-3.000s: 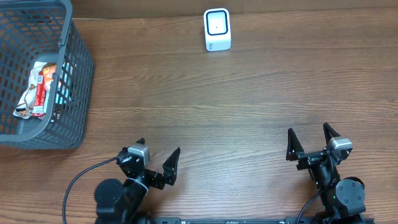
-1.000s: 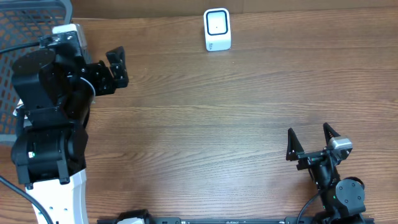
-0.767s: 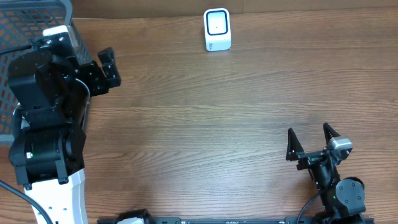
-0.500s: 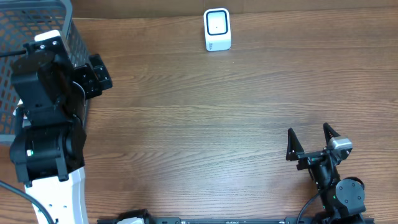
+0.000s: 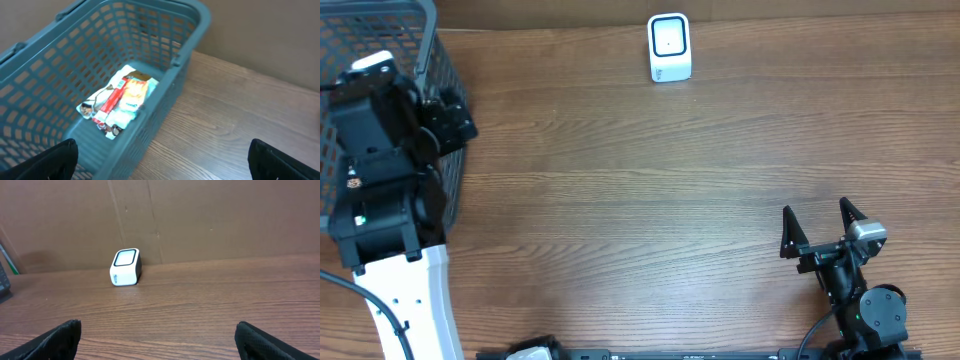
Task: Scan the item barcode
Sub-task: 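Swing the left gripper up and over the grey basket, then lower the left gripper into the basket toward the orange-and-teal wipes pack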
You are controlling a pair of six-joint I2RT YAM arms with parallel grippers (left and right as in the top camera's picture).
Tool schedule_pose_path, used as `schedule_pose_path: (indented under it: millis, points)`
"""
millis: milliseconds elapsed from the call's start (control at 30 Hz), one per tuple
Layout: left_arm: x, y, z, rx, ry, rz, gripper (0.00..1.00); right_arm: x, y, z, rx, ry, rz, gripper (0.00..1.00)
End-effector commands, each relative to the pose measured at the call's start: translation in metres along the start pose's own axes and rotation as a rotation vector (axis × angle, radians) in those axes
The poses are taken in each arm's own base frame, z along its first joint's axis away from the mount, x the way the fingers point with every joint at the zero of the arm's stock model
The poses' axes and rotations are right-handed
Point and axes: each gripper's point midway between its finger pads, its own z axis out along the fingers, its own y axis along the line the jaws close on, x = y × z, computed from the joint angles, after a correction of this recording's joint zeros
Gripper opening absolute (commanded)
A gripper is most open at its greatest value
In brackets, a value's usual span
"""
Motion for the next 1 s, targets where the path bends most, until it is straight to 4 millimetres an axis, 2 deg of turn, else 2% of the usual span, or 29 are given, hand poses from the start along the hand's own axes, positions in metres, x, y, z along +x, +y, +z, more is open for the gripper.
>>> schedule_pose_path:
  millis: [0, 267, 533, 800, 967]
  points:
    - [-0.006, 0.006, -0.001, 0.018, -0.006, -0.046, 1.0, 0.002, -0.002, 0.0, 0.008, -0.001, 0.004, 1.0]
    - [-0.002, 0.022, 0.009, -0.01, 0.023, -0.073, 1.0, 0.002, -0.002, 0.0, 0.008, -0.001, 0.004, 1.0]
    - [0.012, 0.038, 0.037, -0.064, 0.101, -0.091, 1.0, 0.002, -0.002, 0.0, 0.008, -0.001, 0.004, 1.0]
    - [0.02, 0.037, 0.056, -0.068, 0.147, -0.077, 1.0, 0.002, -0.002, 0.0, 0.008, -0.001, 0.004, 1.0]
    - [0.02, 0.029, 0.06, -0.027, 0.154, -0.081, 1.0, 0.002, -0.002, 0.0, 0.008, -0.001, 0.004, 1.0]
